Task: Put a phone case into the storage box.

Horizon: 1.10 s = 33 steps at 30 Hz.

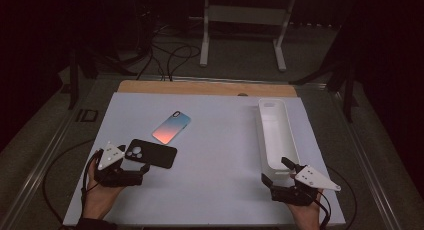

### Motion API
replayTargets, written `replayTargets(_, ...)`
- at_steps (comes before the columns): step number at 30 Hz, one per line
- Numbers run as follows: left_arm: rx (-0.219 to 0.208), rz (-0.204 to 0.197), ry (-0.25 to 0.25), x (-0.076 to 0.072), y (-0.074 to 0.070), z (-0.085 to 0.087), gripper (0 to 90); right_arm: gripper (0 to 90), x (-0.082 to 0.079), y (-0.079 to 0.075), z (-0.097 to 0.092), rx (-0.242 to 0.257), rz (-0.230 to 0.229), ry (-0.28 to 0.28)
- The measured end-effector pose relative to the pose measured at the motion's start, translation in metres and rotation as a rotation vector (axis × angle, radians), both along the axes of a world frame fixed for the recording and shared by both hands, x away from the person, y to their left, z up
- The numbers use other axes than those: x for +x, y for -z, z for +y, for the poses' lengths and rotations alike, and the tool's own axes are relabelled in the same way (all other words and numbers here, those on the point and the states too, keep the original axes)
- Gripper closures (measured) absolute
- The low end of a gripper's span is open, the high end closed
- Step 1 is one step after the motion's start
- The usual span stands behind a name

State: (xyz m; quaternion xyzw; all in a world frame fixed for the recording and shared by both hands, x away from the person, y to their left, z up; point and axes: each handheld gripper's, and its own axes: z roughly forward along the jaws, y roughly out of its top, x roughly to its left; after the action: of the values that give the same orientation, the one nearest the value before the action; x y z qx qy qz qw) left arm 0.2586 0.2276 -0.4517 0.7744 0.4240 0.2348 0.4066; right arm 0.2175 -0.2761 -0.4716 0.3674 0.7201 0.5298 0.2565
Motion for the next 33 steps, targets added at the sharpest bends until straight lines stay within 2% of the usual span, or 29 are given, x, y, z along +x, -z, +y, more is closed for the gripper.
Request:
replayTargets(2,0.034,0.018,0.004,0.009,-0.005,-0.004,0.0,10.0,0.0,0.0,0.0,-0.006,0.001,0.003)
replayTargets(4,0.067,0.016,0.01,0.019,-0.01,-0.009,0.0,9.9,0.0,0.0,0.0,-0.005,0.0,0.003)
replayTargets(5,0.067,0.016,0.01,0.019,-0.01,-0.009,0.0,9.9,0.0,0.0,0.0,-0.005,0.0,0.003)
replayTargets(7,0.099,0.031,0.014,0.041,-0.016,-0.015,0.0,9.9,0.0,0.0,-0.001,0.002,0.001,0.001)
replayTargets(8,0.099,0.031,0.014,0.041,-0.016,-0.015,0.0,9.9,0.0,-0.001,-0.001,0.004,-0.001,0.002)
replayTargets(10,0.101,0.05,0.021,0.055,-0.018,-0.018,0.0,9.9,0.0,-0.001,-0.002,0.005,0.001,0.005)
replayTargets(11,0.111,0.076,0.02,0.068,-0.018,-0.02,0.0,9.9,0.0,-0.001,-0.002,0.006,0.002,0.008)
replayTargets(13,0.126,0.107,0.026,0.084,-0.015,-0.022,0.0,9.9,0.0,-0.001,-0.003,0.014,0.002,0.006)
replayTargets(14,0.126,0.107,0.026,0.084,-0.015,-0.022,0.0,9.9,0.0,-0.001,-0.003,0.012,0.0,0.006)
replayTargets(15,0.141,0.14,0.03,0.097,-0.012,-0.023,0.0,9.9,0.0,-0.001,-0.003,0.01,0.0,0.008)
replayTargets(20,0.183,0.232,0.028,0.129,0.002,-0.025,0.0,9.9,0.0,-0.001,-0.003,0.013,0.002,0.007)
replayTargets(22,0.189,0.241,0.03,0.133,0.004,-0.026,0.0,9.9,0.0,-0.001,-0.002,0.012,0.003,0.007)
replayTargets(23,0.203,0.264,0.037,0.142,0.009,-0.027,0.0,9.9,0.0,-0.001,-0.002,0.012,0.003,0.006)
replayTargets(26,0.189,0.291,0.041,0.152,0.013,-0.026,0.0,10.0,0.0,-0.001,-0.002,0.012,0.005,0.007)
replayTargets(31,0.199,0.334,0.03,0.165,0.018,-0.03,0.0,10.0,0.001,0.0,-0.001,0.013,0.008,0.005)
replayTargets(33,0.227,0.351,0.033,0.17,0.021,-0.033,0.0,10.0,0.001,0.0,-0.001,0.013,0.009,0.005)
